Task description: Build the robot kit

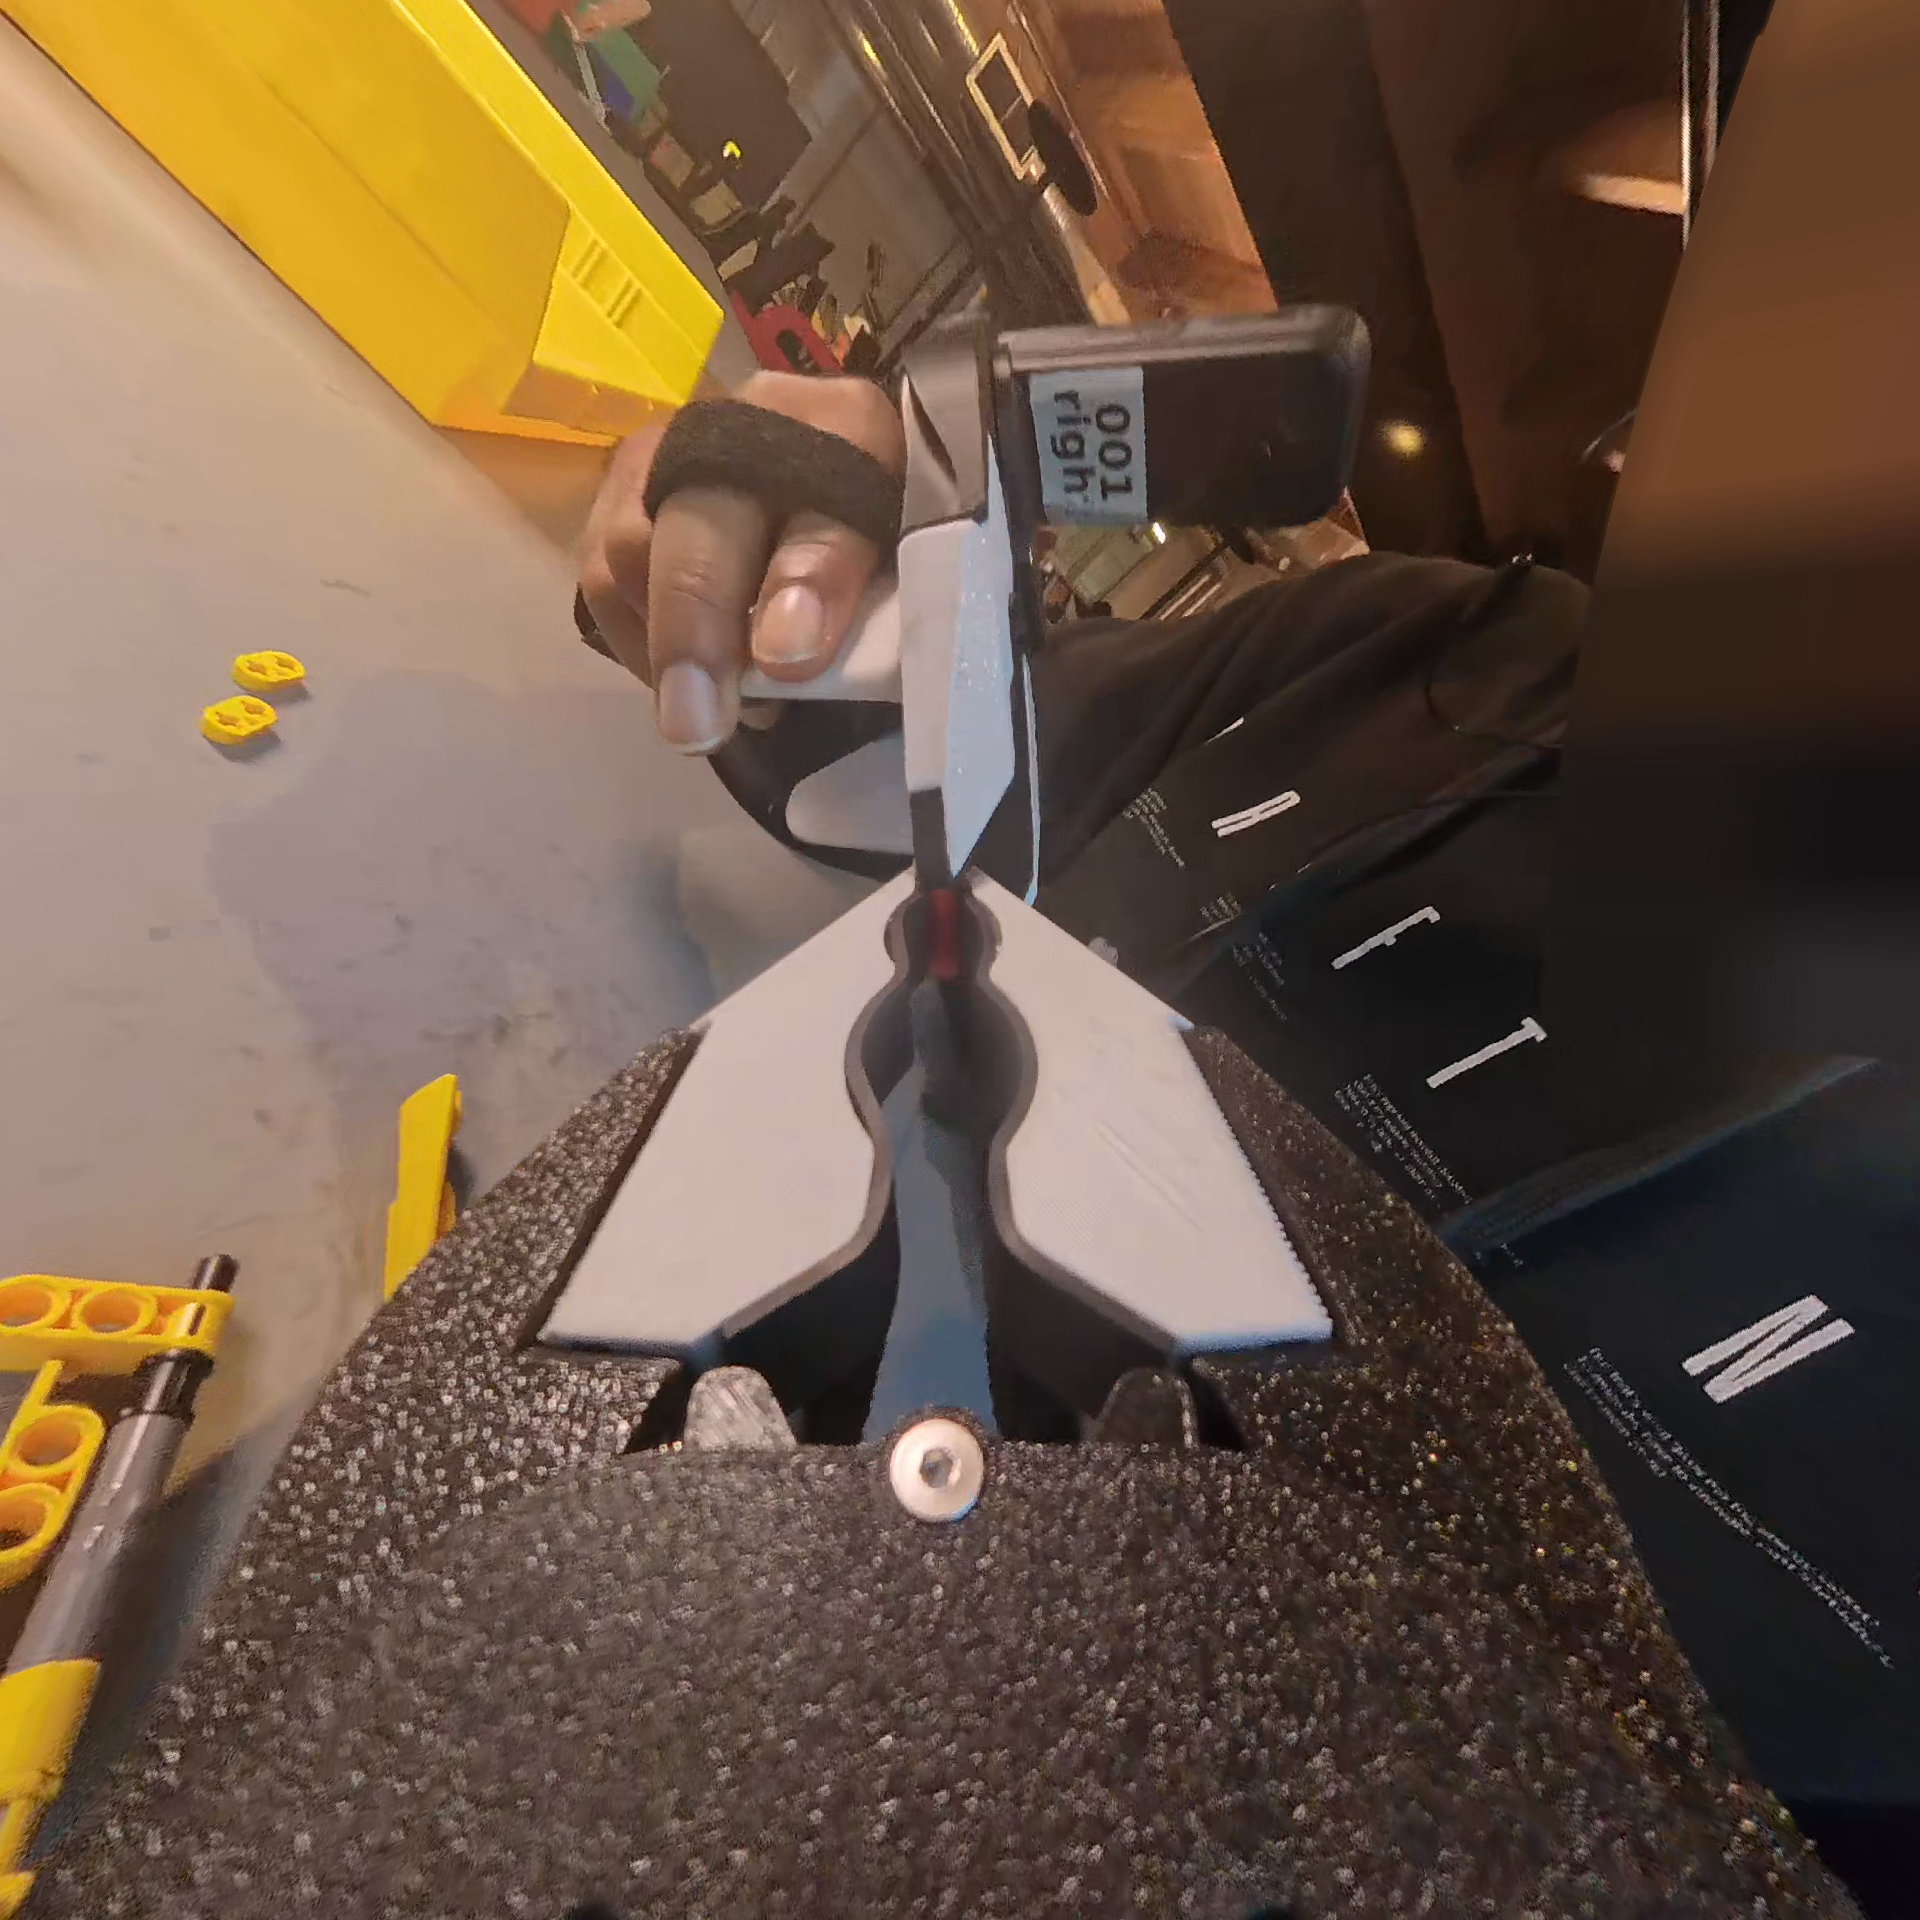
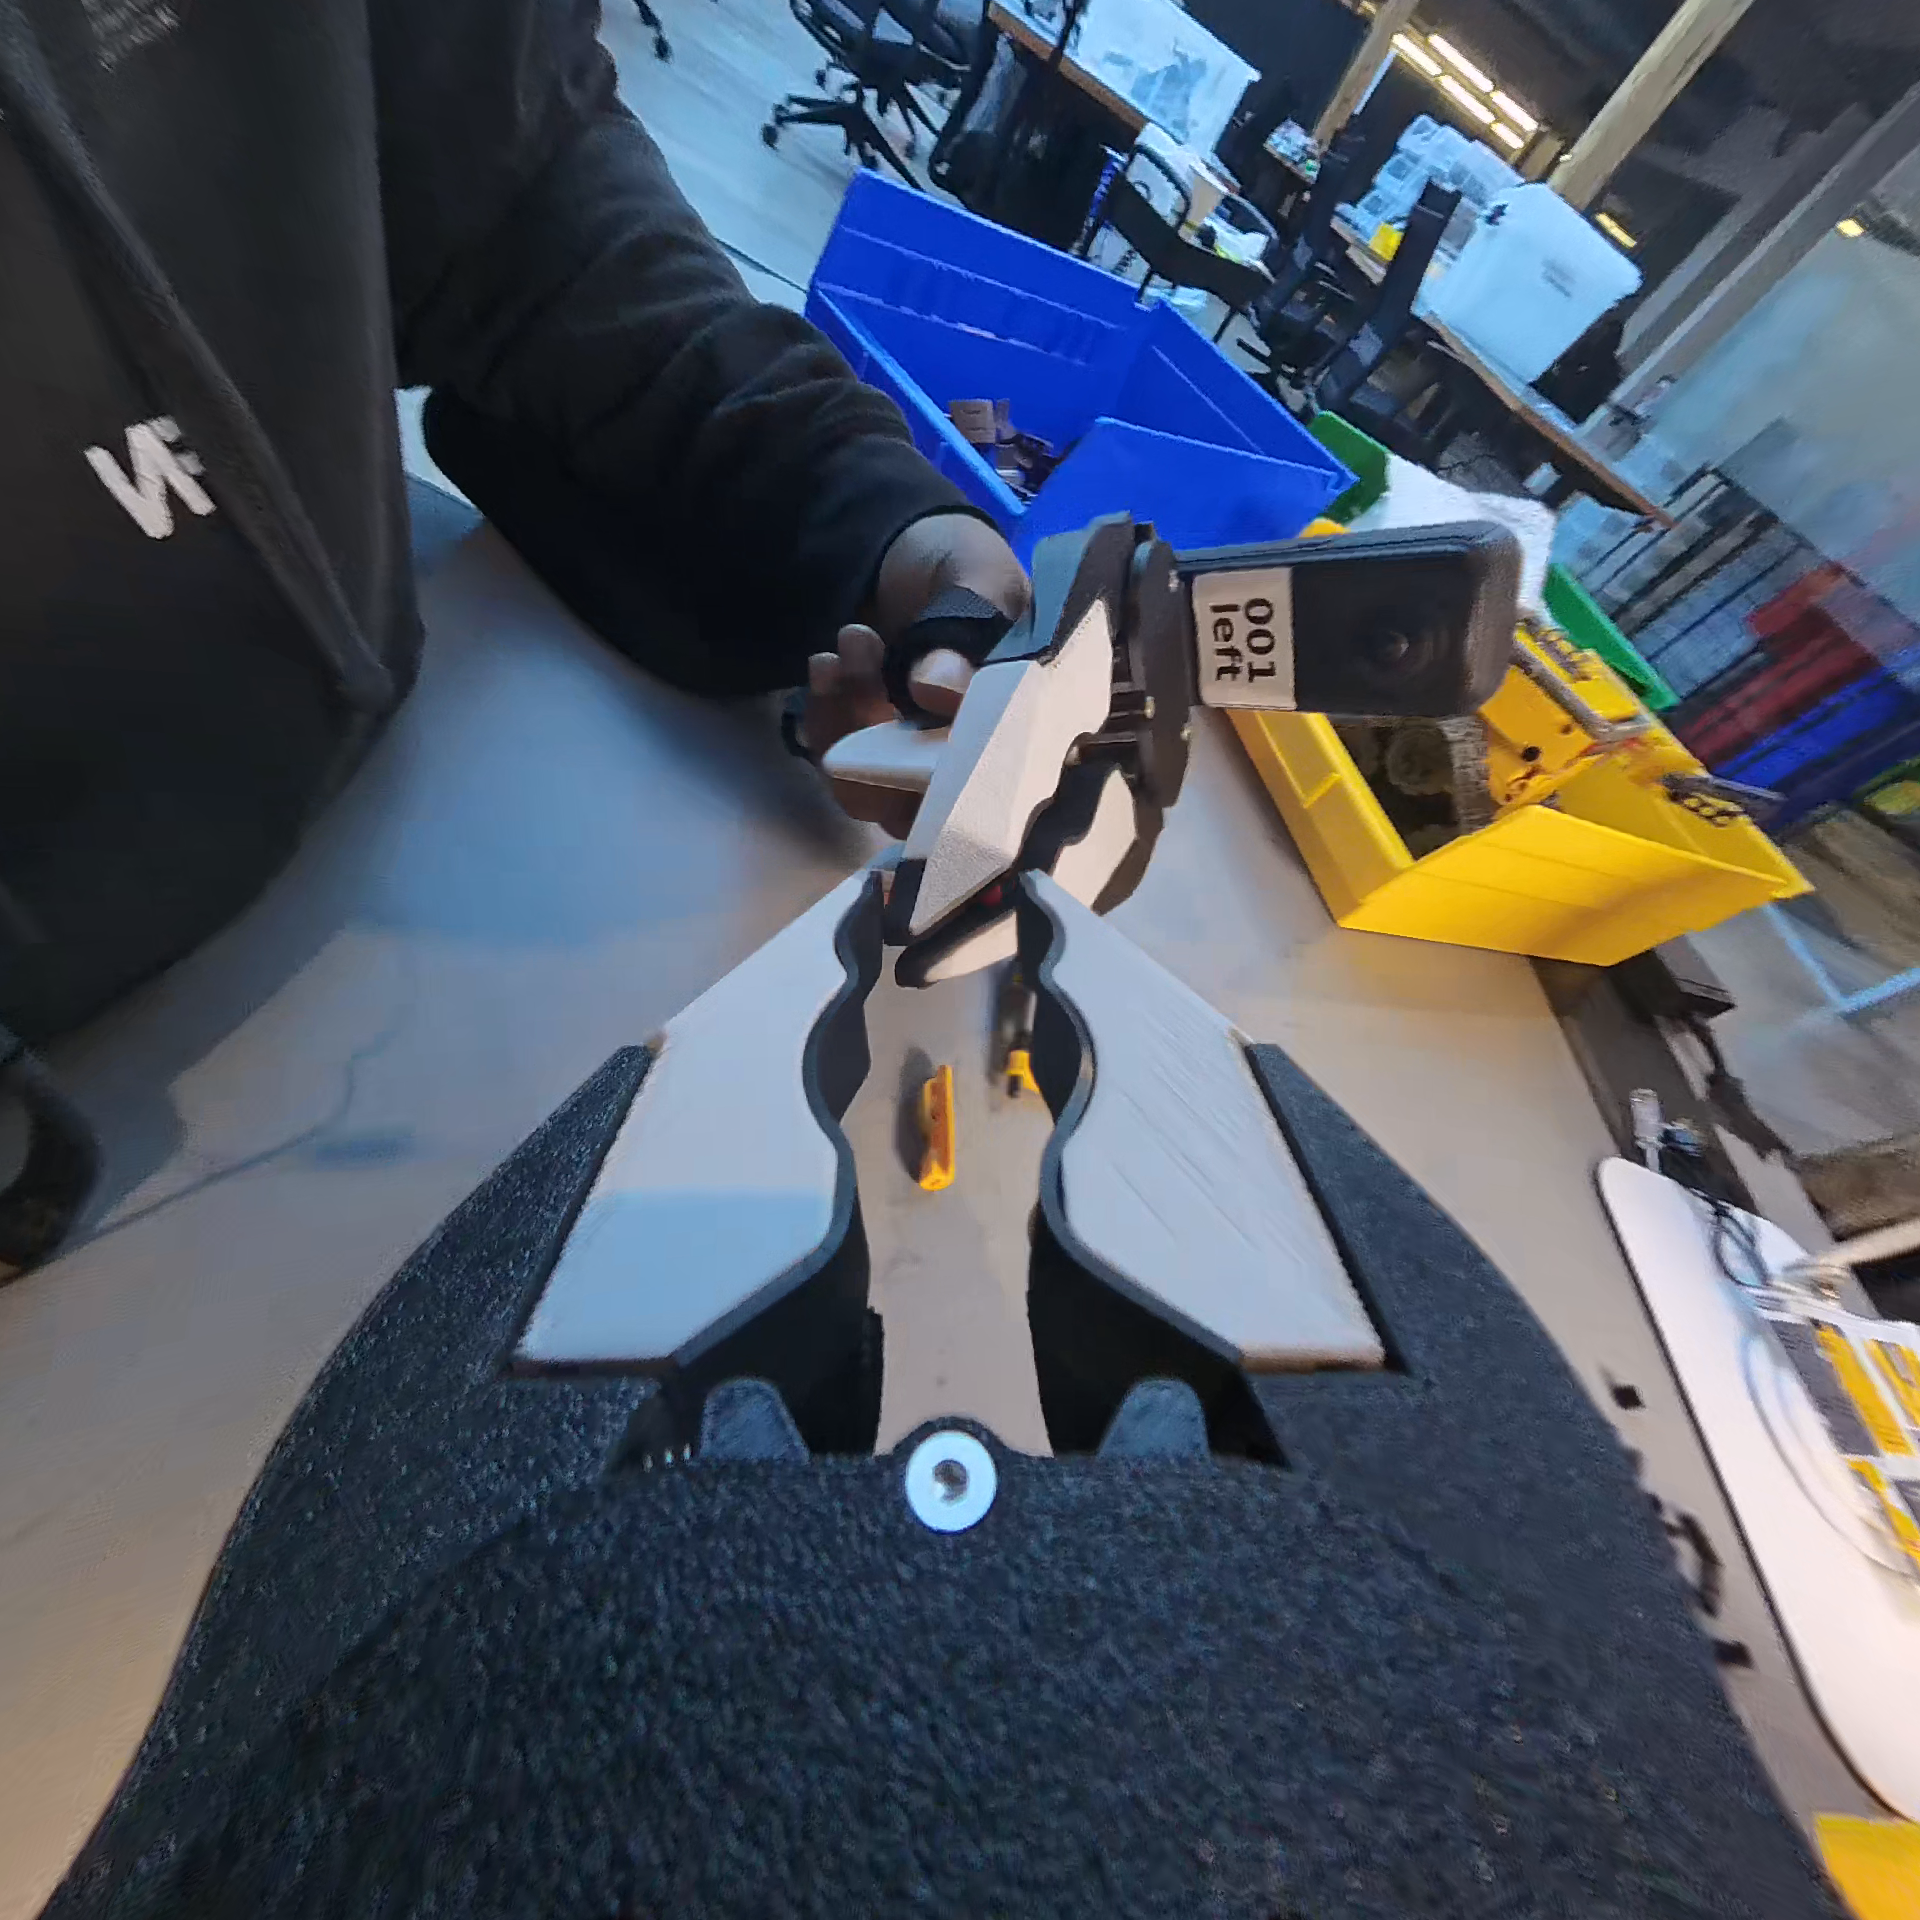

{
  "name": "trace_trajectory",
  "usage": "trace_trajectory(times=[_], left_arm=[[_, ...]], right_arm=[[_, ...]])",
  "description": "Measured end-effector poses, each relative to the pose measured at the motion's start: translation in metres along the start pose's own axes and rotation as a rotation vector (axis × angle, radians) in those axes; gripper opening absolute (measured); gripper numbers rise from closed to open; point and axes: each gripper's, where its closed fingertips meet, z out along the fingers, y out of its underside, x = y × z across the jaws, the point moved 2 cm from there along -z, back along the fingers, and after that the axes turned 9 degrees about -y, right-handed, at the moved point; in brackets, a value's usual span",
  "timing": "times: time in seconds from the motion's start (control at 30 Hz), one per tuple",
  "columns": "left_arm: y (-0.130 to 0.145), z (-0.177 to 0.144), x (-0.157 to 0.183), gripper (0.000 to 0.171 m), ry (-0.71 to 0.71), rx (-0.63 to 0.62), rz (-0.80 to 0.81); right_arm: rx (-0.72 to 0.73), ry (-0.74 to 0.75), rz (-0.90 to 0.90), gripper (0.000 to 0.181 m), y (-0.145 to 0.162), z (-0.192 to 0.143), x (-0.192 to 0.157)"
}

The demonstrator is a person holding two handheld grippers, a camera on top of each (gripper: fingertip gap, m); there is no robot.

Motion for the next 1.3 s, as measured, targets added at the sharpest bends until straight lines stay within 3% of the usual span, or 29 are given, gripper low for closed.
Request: trace_trajectory(times=[0.33,0.4,0.57,0.73,0.93,1.1,1.3], left_arm=[[-0.018,-0.004,-0.012,0.005,0.038,0.157,-0.219],[-0.02,-0.004,-0.013,0.018,0.045,0.176,-0.249],[-0.031,-0.015,-0.021,0.025,0.021,0.259,-0.282],[-0.034,-0.018,-0.023,0.022,-0.013,0.278,-0.255],[-0.036,-0.017,-0.018,0.004,-0.014,0.292,-0.216],[-0.029,-0.016,-0.014,0.004,-0.058,0.21,-0.113],[-0.003,-0.009,-0.009,0.003,-0.082,-0.02,0.023]], right_arm=[[-0.046,0.18,-0.03,0.017,0.008,0.0,0.022],[-0.046,0.184,-0.004,0.016,0.014,-0.002,0.025],[-0.001,0.204,0.068,0.016,0.019,-0.013,0.034],[0.025,0.267,0.05,0.015,0.014,-0.02,0.041],[-0.009,0.334,-0.061,0.016,0.009,-0.016,0.04],[0.008,0.271,-0.068,0.016,0.007,-0.016,0.033],[0.024,-0.014,0.07,0.012,0.013,-0.017,0.006]])
